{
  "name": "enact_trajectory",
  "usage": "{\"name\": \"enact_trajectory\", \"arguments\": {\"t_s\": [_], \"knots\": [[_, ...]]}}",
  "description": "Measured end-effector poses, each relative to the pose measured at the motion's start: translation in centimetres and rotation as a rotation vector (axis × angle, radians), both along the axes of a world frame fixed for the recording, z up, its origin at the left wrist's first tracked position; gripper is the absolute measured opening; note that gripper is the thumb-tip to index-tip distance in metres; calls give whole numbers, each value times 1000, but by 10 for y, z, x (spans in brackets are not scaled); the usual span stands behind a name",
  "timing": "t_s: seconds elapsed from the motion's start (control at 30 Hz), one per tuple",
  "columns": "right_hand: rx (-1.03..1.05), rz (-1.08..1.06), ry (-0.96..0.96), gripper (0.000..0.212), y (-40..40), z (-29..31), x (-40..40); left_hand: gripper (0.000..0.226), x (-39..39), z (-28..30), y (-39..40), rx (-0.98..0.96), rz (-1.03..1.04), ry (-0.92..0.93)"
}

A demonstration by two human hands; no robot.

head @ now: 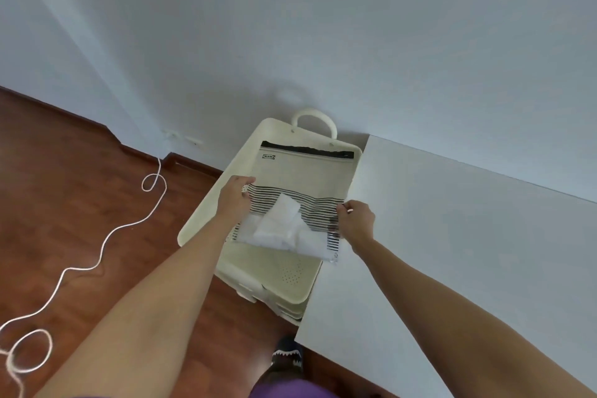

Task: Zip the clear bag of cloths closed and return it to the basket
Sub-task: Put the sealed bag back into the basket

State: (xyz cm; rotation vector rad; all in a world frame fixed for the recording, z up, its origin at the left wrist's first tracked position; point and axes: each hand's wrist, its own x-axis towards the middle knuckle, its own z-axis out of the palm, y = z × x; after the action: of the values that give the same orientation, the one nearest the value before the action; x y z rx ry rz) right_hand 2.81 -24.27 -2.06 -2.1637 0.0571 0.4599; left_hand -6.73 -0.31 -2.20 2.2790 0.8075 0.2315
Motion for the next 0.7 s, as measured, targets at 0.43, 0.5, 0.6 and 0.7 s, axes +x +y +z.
{"name": "enact_trajectory", "arguments": {"t_s": [0.43,0.5,0.6,0.7], "knots": [[-280,94,266,23,73,-40,-12,60,16,-48,64,29,-204,340],[-308,115,294,27,73,-42,-12,60,18,-52,65,37,-226,360],[-338,147,336,19,72,-42,-12,61,20,-57,65,18,-235,373],[-376,187,362,30,72,-39,-11,64,20,-59,64,13,-228,367]]}}
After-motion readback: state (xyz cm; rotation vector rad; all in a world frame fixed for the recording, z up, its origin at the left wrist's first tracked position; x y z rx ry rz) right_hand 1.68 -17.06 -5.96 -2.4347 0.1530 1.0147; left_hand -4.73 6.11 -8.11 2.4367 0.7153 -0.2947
